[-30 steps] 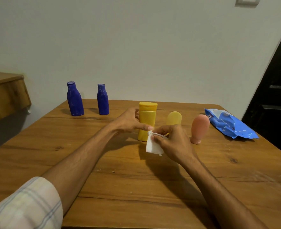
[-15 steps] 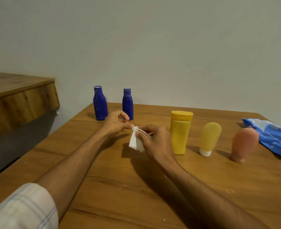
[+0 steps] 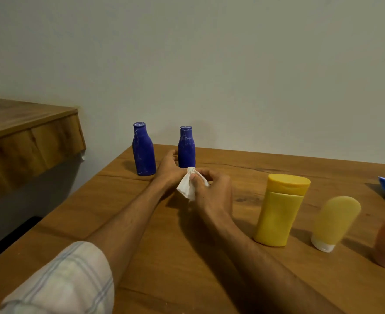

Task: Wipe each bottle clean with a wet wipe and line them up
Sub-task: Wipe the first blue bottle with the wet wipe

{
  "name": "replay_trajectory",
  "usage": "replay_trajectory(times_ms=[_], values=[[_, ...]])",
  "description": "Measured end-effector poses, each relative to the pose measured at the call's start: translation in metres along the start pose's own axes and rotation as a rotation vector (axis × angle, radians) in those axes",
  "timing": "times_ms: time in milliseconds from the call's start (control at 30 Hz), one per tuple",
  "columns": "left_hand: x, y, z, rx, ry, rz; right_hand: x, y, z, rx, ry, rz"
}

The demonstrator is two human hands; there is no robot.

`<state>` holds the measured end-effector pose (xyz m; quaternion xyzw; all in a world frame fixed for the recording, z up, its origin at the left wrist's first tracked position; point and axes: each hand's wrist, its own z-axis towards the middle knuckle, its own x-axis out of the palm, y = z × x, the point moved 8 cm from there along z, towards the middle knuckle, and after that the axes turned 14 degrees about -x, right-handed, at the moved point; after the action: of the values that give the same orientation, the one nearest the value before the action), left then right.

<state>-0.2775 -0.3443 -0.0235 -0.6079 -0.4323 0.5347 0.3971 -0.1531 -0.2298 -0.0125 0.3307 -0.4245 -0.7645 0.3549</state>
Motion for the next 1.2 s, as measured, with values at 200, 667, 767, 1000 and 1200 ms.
replay_trajectory(times_ms=[200, 667, 767, 1000, 1200], values=[[0.010, 0.001, 0.020, -0.006, -0.020, -0.012, 0.002, -0.012, 0.010, 0.031, -0.042, 0.022], [-0.008, -0.010, -0.019, 0.011, -0.038, -0.176, -0.010, 0.015, -0.007, -0.036, -0.031, 0.059], [-0.016, -0.022, -0.044, 0.036, -0.075, -0.189, -0.022, 0.034, -0.015, -0.105, -0.037, 0.088], [-0.029, -0.043, -0.128, 0.129, -0.039, -0.328, -0.061, 0.078, -0.050, -0.262, -0.058, 0.142], [-0.014, -0.041, -0.200, 0.093, 0.134, -0.640, -0.104, 0.101, -0.083, -0.359, -0.056, 0.176]])
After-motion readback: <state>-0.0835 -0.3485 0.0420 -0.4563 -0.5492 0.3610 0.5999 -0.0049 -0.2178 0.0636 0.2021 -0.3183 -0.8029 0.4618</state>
